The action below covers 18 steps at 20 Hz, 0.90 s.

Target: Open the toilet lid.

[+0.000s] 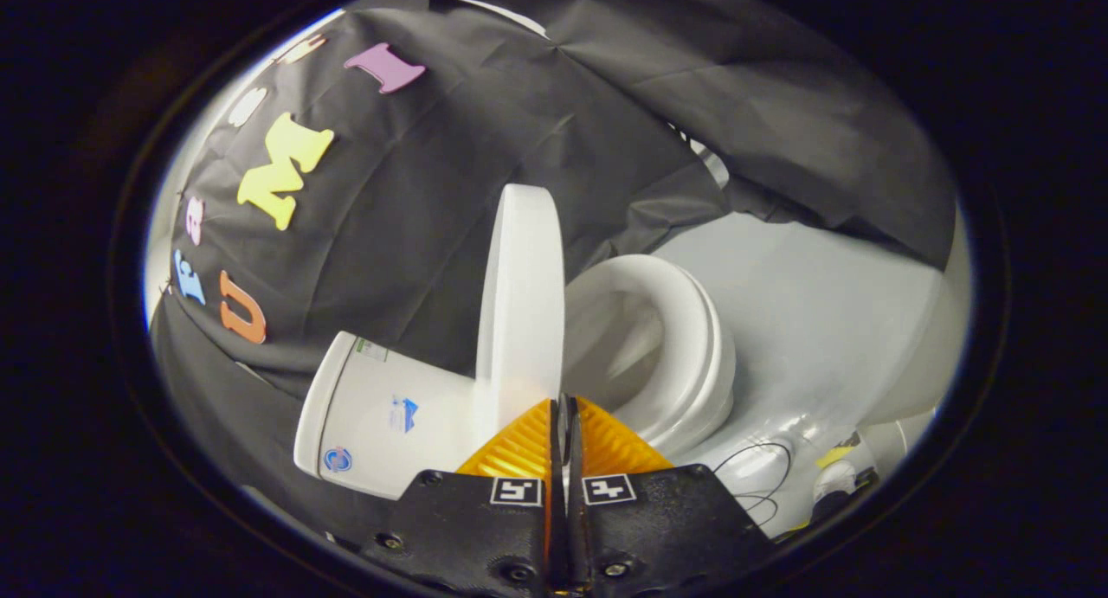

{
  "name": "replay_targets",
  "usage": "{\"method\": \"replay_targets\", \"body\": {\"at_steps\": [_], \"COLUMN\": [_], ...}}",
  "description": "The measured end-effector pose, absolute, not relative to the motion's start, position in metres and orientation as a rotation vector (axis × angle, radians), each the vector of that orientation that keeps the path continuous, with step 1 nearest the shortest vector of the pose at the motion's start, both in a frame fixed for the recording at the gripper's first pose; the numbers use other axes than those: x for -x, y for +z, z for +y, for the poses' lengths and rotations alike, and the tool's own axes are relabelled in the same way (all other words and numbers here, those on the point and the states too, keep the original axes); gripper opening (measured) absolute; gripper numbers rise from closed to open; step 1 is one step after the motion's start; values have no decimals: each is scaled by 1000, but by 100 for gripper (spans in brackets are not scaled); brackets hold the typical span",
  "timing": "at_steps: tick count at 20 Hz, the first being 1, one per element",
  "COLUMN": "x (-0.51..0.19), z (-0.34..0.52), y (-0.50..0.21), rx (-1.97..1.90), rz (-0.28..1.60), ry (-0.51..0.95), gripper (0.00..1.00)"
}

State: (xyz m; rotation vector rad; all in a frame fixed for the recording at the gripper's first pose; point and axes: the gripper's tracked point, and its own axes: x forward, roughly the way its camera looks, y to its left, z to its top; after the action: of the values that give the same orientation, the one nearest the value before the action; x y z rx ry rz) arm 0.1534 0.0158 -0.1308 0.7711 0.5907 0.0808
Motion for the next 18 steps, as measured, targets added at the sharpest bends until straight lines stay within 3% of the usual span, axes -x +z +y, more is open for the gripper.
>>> {"method": "replay_targets", "body": {"at_steps": [18], "x": [-147], "z": [65], "y": [-79], "rx": [-458], "rz": [494], "ry": [13], "gripper": [4]}}
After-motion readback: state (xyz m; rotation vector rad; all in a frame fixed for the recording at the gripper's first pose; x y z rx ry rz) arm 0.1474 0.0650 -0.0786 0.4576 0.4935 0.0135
